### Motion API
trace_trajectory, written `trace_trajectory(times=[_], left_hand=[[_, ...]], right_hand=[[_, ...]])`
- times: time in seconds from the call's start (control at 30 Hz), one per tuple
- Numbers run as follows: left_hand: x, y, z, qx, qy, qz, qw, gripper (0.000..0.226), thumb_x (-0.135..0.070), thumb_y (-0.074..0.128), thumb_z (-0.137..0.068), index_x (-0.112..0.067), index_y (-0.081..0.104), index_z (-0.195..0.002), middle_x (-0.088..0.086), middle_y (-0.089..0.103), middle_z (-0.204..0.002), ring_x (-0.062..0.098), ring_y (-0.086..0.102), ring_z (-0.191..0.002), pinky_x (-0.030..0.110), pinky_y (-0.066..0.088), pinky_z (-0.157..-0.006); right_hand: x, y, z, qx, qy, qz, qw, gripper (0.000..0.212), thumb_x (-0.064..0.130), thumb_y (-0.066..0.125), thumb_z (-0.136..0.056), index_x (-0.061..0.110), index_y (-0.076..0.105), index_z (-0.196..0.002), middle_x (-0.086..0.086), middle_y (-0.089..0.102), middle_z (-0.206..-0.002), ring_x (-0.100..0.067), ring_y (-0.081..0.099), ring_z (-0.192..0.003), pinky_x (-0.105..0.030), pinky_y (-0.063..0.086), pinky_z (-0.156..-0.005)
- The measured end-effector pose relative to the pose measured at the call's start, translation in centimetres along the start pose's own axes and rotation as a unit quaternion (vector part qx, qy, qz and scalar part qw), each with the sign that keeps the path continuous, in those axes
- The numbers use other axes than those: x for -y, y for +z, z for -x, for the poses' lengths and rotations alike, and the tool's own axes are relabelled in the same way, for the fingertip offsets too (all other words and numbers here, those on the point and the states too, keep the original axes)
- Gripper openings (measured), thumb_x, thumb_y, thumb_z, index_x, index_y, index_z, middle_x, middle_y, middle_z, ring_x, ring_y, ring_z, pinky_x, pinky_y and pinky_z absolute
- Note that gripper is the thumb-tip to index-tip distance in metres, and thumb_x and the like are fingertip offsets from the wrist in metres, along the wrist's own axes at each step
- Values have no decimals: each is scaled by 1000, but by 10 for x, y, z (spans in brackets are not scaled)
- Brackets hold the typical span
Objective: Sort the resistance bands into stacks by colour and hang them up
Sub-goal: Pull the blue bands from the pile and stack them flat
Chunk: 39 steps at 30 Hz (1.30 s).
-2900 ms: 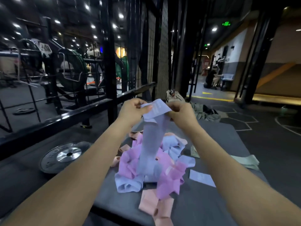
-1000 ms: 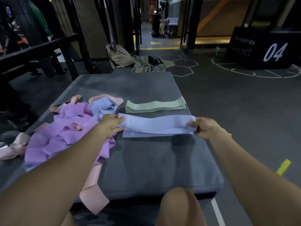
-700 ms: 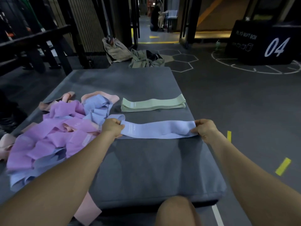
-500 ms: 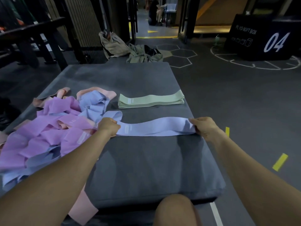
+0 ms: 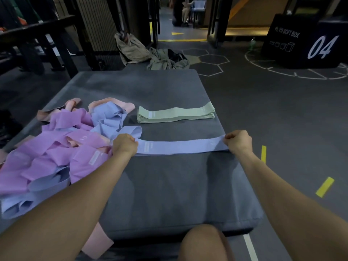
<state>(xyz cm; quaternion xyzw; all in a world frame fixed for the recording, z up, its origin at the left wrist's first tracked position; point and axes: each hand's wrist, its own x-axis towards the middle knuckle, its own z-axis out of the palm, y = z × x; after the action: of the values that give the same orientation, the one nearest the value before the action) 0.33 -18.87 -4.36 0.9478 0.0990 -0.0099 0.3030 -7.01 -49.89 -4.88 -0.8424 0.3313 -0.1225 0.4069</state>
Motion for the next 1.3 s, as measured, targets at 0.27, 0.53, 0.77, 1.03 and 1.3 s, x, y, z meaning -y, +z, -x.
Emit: trace_trajectory(times=[0.27,0.53,0.77,1.03,1.3], left_hand=[[1,5,4,-8,20,-22,1000,23,-13,58,-88,-1,65,-107,17,61,-120,35,54,-115,37,43,-92],[5,8,3,-23,33,-54,998,22,-11,57,-89,1,61,-107,19,61,-117,36,53,-112,39,43,-90],[7,12,3,-34,39,-83,995,22,-15,58,-90,0,59,-106,19,61,-114,36,54,-109,39,43,-87],[3,9,-3,1,-12,-84,996,26,-17,62,-84,3,64,-102,21,63,-112,36,56,-108,33,43,-80],[-8,11,-2,-30,-6,-93,995,25,-15,55,-90,-1,61,-110,18,59,-119,35,53,-113,37,44,-84]], right_hand=[[2,1,7,-26,-33,-1,999,18,10,60,-88,5,70,-102,-21,66,-109,-35,60,-101,-29,44,-82],[-1,4,10,-17,-23,24,999,15,8,63,-85,1,68,-97,-23,66,-104,-35,61,-95,-34,48,-80],[2,6,9,-14,6,105,994,21,15,61,-85,-2,61,-97,-23,61,-104,-39,60,-91,-32,41,-68],[6,6,2,8,49,104,993,28,14,56,-87,-4,58,-109,-25,57,-117,-42,57,-104,-38,47,-80],[14,6,0,40,55,121,990,36,17,51,-93,-4,49,-122,-25,51,-129,-41,50,-117,-42,44,-91]])
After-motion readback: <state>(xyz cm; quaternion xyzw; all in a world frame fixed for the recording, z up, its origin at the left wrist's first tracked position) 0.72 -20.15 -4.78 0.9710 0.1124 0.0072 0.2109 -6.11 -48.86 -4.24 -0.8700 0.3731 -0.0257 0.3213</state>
